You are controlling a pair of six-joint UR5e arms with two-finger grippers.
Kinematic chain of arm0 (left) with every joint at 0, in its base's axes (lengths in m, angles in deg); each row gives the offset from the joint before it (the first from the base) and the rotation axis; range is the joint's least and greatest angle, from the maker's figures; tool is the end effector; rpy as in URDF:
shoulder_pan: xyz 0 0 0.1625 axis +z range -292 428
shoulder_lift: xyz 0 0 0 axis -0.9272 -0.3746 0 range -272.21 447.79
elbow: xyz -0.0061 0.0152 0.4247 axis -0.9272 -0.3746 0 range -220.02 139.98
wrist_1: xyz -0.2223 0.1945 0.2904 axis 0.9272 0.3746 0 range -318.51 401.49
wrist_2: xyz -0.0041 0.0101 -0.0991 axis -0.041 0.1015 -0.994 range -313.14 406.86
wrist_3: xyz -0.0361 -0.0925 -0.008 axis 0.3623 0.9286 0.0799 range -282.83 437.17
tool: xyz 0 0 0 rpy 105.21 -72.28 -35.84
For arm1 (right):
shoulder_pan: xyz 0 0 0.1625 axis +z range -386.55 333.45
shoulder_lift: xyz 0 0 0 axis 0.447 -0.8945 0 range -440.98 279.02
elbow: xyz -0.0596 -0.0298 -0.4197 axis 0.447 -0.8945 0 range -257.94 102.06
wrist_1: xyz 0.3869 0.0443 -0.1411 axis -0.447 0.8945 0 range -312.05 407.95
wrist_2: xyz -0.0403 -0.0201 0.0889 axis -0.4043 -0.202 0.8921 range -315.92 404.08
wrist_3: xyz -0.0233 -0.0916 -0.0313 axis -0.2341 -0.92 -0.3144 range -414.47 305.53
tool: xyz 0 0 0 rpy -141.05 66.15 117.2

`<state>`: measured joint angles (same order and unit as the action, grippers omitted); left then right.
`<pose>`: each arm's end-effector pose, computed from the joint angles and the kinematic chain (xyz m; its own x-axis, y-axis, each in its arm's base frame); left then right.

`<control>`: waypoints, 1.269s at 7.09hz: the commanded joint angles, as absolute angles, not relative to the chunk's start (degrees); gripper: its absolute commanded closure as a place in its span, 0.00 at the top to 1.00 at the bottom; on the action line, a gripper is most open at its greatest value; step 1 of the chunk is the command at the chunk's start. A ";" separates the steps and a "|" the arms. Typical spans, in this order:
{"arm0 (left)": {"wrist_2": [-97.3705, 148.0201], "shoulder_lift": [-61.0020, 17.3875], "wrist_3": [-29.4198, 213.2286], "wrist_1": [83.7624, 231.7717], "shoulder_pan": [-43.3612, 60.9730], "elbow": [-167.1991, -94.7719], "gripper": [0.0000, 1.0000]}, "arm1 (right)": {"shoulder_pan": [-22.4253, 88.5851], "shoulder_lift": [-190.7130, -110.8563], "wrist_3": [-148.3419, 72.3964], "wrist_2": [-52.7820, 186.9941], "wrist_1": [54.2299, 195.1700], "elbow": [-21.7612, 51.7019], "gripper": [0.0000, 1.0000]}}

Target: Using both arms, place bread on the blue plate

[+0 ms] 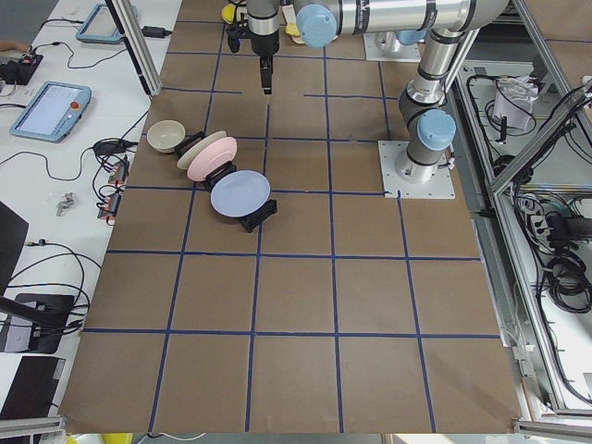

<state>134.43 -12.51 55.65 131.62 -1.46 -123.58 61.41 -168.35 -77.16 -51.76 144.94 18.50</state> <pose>0.0677 -0.5725 0.4481 -0.9978 0.0140 0.0649 0.0172 0.9986 0.0494 0.1052 -0.5068 0.4227 -0.9311 -0.3560 0.0800 -0.3507 0.9336 0.0728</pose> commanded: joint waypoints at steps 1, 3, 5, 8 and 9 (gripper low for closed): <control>131.41 -22.81 46.20 131.84 7.23 -117.91 1.00 | 49.45 -168.60 -90.72 -52.69 153.38 30.02 1.00; 130.10 -32.31 37.13 131.58 11.30 -113.95 1.00 | 40.98 -168.60 -97.96 -50.59 171.70 43.55 1.00; 129.74 -40.06 34.91 131.58 11.66 -108.42 1.00 | 39.02 -168.34 -98.68 -47.86 179.56 51.23 1.00; 128.95 -45.19 31.03 131.93 13.42 -106.46 1.00 | 38.93 -168.08 -98.51 -43.49 191.45 60.21 0.96; 125.99 -46.67 31.29 132.10 13.42 -106.55 0.98 | 38.84 -168.25 -98.51 -43.19 191.65 60.31 0.76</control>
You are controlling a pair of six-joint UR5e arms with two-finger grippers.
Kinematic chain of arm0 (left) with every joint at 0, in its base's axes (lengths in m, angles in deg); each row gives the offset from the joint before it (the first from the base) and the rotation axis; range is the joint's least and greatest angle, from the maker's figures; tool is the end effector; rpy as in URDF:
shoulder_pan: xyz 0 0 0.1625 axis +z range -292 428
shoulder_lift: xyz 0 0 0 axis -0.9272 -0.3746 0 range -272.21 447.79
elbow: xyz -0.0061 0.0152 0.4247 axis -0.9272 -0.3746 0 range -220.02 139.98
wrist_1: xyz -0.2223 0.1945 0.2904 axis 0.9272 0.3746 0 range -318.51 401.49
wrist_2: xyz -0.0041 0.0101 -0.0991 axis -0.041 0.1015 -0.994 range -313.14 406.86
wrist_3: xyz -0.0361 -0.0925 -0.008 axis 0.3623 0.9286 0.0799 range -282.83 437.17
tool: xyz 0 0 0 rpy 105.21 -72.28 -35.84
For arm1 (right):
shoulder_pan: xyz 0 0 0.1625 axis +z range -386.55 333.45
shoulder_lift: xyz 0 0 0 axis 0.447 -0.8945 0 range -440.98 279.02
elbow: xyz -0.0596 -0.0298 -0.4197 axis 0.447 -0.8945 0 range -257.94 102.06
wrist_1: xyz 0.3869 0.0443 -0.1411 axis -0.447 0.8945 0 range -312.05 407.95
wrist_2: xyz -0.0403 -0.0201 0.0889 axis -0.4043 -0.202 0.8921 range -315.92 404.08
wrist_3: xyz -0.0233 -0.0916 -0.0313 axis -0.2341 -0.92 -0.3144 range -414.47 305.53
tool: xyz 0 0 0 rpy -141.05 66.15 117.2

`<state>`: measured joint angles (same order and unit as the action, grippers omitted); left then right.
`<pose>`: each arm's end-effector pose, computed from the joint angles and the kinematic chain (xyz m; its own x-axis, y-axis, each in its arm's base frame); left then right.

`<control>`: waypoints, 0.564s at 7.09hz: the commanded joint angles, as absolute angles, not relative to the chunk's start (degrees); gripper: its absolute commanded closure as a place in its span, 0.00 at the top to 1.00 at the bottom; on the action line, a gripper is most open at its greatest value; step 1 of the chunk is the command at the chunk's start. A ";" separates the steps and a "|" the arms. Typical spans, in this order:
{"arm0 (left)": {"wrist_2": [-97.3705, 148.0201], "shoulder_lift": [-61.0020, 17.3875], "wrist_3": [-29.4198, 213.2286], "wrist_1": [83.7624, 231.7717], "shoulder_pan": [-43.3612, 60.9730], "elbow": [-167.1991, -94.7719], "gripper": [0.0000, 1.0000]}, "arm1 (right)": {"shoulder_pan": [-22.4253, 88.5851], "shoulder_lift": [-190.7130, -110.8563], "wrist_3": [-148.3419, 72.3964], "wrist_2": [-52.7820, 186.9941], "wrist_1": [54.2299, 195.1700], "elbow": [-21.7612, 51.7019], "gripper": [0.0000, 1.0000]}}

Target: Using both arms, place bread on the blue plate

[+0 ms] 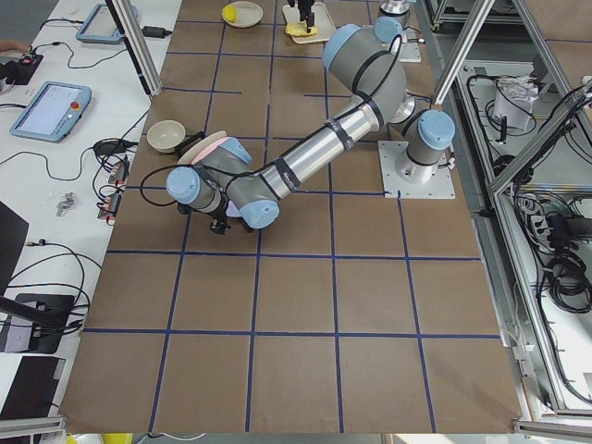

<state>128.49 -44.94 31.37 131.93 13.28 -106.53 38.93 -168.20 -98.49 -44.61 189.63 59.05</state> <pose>0.2949 -0.6726 0.2191 -0.9332 0.1248 0.3370 0.1796 0.9742 0.1367 -0.0330 -0.3991 0.1914 -0.9425 -0.3341 0.0069 -0.3341 0.9417 -0.0397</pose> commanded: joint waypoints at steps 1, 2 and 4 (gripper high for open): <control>126.22 -47.64 31.64 132.62 12.64 -106.81 0.87 | 38.84 -168.43 -98.25 -43.37 191.57 60.23 0.34; 125.88 -47.74 31.56 133.85 12.89 -106.81 0.69 | 38.93 -168.86 -97.98 -44.93 191.22 59.44 0.10; 125.61 -47.13 31.91 136.49 12.89 -105.85 0.26 | 39.36 -169.04 -96.32 -47.14 180.67 51.32 0.10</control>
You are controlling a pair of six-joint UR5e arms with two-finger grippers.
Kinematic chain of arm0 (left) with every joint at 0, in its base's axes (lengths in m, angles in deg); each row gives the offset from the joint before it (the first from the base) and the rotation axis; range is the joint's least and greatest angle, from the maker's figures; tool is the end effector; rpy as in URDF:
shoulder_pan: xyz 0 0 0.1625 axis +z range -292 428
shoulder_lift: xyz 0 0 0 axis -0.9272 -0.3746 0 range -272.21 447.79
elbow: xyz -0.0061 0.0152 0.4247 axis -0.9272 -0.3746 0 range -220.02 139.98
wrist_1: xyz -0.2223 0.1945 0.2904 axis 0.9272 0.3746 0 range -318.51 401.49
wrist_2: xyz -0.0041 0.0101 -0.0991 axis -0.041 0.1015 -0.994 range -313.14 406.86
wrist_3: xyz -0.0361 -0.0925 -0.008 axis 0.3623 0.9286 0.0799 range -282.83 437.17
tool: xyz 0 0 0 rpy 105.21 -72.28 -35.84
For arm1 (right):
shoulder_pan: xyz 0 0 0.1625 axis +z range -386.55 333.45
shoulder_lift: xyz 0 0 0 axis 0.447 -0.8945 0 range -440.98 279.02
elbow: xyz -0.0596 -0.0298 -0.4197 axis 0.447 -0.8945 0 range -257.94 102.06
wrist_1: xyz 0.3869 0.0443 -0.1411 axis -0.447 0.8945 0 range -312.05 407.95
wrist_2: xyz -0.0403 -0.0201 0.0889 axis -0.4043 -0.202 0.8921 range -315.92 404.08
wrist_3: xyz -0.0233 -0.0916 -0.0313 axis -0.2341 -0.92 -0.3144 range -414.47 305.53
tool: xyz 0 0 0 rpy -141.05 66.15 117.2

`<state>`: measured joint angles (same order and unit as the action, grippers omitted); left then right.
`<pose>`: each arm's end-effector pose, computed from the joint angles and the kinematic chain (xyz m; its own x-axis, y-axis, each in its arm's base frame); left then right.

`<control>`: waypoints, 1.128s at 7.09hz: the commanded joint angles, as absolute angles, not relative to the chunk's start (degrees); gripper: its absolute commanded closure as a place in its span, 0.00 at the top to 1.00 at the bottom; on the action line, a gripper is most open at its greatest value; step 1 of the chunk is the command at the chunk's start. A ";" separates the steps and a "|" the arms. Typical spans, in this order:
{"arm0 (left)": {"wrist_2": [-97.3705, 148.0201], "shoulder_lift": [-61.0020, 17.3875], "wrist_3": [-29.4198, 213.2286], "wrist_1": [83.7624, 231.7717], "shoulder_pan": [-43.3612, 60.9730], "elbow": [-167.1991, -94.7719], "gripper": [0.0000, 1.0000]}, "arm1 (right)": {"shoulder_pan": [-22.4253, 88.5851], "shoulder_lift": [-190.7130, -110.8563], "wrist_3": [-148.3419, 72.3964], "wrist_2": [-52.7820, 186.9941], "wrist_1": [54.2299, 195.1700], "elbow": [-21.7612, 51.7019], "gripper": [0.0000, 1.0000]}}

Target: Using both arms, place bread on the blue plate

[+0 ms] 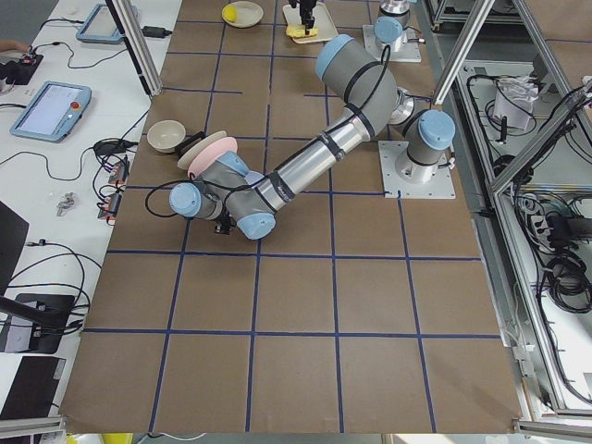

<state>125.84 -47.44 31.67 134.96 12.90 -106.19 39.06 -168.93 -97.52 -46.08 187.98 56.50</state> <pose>0.2849 -0.6746 0.1881 -0.9022 0.0909 0.4216 0.1776 0.9691 0.1712 -0.0402 -0.4109 0.2096 -0.9468 -0.3187 0.0443 -0.3205 0.9463 -0.0431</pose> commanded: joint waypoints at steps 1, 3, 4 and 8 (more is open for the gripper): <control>125.70 -47.30 31.91 136.50 12.98 -105.50 0.23 | 39.71 -168.96 -92.92 -47.06 169.53 44.82 0.10; 125.70 -47.04 32.00 137.37 13.16 -103.84 0.21 | 45.91 -169.92 -84.23 -47.06 152.02 30.60 0.11; 125.78 -46.69 32.00 139.29 13.16 -102.43 0.21 | 51.87 -169.92 -74.70 -46.88 142.10 22.78 0.11; 126.49 -44.16 31.29 142.37 13.33 -102.76 0.14 | 69.33 -169.83 -55.44 -46.27 132.94 11.54 0.09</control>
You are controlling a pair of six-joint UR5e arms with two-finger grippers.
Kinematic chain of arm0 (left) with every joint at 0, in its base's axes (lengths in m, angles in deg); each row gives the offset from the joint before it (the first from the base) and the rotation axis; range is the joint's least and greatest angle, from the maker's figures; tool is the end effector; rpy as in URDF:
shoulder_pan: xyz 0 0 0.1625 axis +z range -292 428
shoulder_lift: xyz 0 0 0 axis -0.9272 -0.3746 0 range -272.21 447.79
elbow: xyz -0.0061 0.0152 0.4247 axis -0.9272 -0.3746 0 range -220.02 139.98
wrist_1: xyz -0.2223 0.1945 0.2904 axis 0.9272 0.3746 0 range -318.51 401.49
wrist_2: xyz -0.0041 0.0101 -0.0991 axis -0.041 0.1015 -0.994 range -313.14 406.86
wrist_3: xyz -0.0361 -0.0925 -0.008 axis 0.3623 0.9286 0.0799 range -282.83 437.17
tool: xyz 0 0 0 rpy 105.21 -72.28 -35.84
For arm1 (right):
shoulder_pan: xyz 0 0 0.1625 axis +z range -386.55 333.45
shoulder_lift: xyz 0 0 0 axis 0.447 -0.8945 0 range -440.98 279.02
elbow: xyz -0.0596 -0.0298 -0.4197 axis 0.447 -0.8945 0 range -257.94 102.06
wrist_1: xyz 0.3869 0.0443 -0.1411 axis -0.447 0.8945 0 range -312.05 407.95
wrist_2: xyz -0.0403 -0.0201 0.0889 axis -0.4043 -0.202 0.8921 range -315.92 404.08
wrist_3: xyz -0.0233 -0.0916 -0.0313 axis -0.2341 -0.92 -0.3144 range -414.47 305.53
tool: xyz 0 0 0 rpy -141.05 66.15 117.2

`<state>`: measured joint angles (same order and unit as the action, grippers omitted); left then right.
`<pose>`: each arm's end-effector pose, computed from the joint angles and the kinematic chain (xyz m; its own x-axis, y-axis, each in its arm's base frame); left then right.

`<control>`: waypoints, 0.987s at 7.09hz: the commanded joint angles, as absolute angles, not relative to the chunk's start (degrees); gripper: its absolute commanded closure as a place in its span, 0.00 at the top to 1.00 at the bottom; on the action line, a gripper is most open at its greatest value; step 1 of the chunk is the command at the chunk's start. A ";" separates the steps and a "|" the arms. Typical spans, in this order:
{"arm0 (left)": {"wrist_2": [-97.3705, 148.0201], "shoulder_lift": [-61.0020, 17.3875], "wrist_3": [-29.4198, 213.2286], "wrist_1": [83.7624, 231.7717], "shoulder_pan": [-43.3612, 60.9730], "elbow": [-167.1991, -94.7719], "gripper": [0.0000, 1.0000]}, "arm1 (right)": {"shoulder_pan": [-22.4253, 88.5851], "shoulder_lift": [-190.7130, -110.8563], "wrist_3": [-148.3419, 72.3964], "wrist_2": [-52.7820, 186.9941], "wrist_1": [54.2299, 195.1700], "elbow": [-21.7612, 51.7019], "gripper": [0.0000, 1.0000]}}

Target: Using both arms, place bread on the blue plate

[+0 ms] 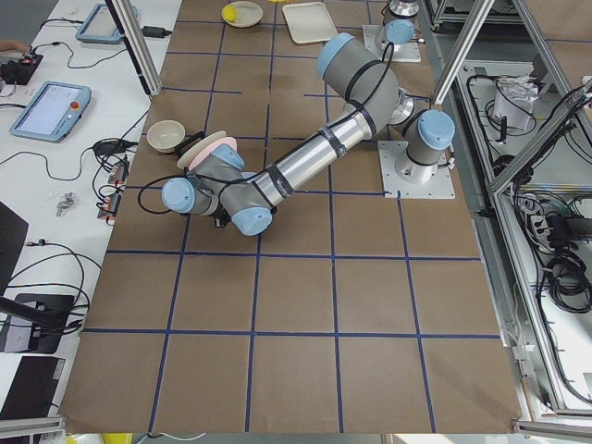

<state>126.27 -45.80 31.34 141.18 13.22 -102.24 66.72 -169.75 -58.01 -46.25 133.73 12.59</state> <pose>0.2904 -0.6742 0.2322 -0.9011 0.0888 0.4244 0.1806 0.9667 0.1812 0.1605 -0.4815 0.4660 -0.9929 -0.1189 -0.0006 -0.1183 0.9875 0.1044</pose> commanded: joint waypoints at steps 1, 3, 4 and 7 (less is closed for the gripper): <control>127.18 -41.96 31.29 143.78 13.33 -103.20 0.14 | 69.34 -169.31 -55.44 -46.18 132.94 11.45 0.10; 130.35 -36.26 31.47 150.09 12.72 -104.08 0.13 | 69.34 -169.48 -54.31 -46.27 132.94 11.62 0.10; 130.35 -32.31 31.99 150.90 11.85 -107.13 0.13 | 69.34 -169.48 -53.52 -46.27 132.94 11.62 0.10; 129.39 -18.95 46.86 149.60 2.56 -121.71 0.13 | 69.34 -169.31 -53.51 -46.96 132.68 11.80 0.11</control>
